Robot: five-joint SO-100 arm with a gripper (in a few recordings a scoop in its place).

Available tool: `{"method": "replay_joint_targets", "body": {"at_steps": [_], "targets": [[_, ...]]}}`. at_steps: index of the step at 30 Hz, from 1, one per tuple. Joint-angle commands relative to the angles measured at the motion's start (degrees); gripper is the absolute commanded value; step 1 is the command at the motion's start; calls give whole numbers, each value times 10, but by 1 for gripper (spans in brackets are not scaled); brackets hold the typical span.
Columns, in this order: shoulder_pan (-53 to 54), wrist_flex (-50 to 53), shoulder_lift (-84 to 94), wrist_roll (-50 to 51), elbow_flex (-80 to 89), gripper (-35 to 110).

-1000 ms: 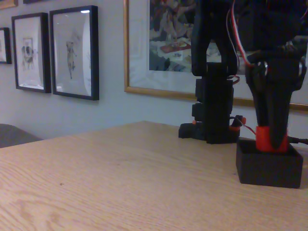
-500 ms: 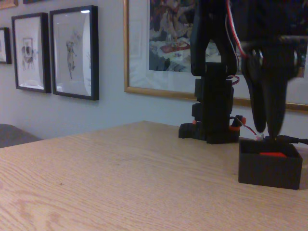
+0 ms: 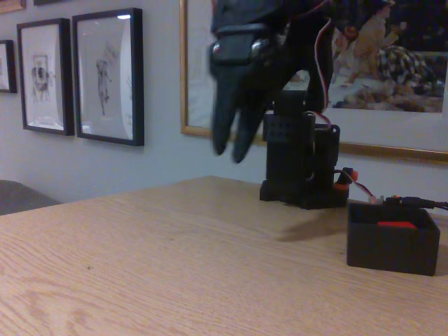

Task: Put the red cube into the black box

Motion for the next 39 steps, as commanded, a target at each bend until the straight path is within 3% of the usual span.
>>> {"method": "replay_joint_targets", "body": {"at_steps": [1, 17, 39], "targets": [[-55, -30, 23, 11, 43, 17], [-146, -156, 156, 4, 227, 12], [-144, -108, 356, 5, 316, 5]]}}
